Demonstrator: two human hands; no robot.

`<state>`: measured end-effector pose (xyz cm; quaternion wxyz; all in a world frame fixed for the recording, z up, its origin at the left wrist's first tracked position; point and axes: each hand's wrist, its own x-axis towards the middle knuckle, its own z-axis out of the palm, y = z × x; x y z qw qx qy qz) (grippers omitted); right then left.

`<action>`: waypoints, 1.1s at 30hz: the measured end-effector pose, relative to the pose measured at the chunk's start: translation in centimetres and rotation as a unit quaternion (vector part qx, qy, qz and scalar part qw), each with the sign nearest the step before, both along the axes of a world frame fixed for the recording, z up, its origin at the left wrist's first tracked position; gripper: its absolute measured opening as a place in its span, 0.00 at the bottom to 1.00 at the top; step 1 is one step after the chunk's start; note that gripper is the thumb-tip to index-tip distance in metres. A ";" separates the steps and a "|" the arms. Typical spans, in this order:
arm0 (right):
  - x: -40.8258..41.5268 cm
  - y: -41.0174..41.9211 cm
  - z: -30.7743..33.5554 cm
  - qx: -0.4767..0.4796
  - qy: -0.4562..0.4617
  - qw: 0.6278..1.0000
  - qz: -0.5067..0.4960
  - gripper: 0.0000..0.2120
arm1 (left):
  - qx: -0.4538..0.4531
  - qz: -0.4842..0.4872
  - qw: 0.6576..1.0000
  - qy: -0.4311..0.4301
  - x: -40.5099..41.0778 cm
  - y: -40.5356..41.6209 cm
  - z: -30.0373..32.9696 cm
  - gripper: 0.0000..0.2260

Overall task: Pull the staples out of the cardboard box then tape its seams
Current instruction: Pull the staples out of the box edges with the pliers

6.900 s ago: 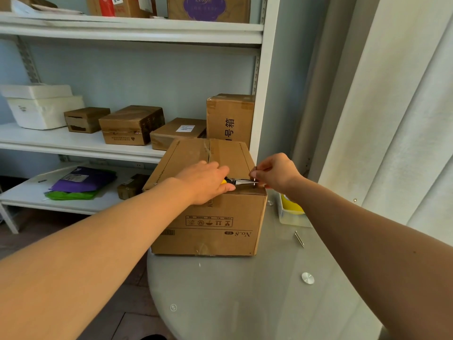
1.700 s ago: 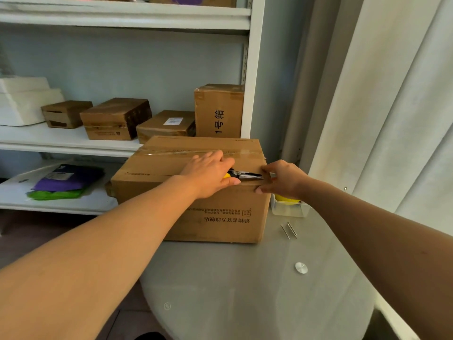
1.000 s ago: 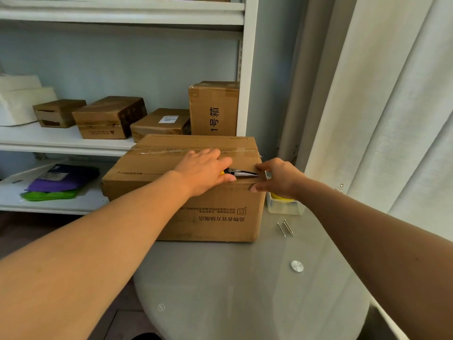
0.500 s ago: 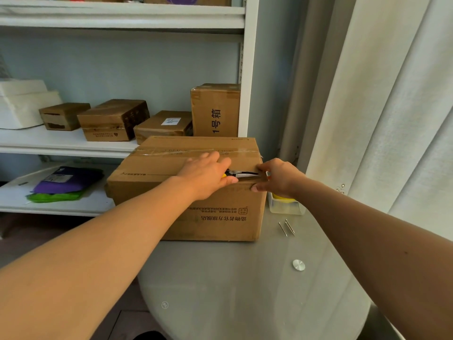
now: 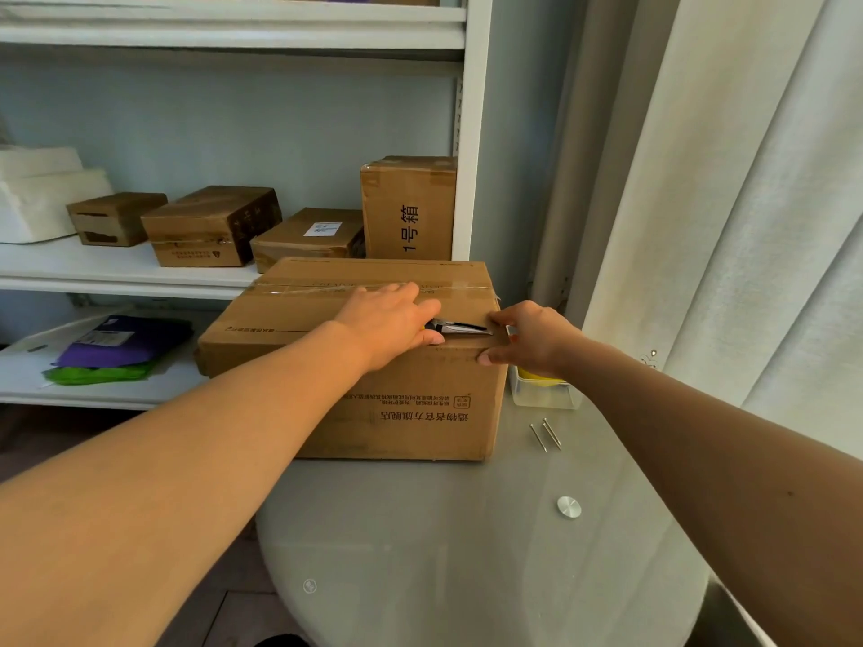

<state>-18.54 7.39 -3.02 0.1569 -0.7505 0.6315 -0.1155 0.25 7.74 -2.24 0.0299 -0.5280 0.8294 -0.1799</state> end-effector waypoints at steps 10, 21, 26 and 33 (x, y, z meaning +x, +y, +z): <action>0.0 -0.2 0.0 0.002 -0.002 1.000 -0.001 0.27 | -0.034 -0.017 0.999 -0.021 -0.1 -0.3 0.1 0.21; 0.1 0.1 0.2 0.007 -0.009 1.000 0.003 0.26 | -0.038 -0.044 0.998 0.007 -0.4 -0.8 -0.9 0.20; 0.1 0.3 0.2 0.008 -0.008 1.000 0.005 0.27 | -0.076 -0.081 0.994 -0.020 -0.1 -1.2 -0.8 0.18; 0.0 0.3 0.2 0.007 -0.012 1.000 0.004 0.26 | -0.078 -0.077 0.994 0.001 -0.3 -0.8 -1.0 0.18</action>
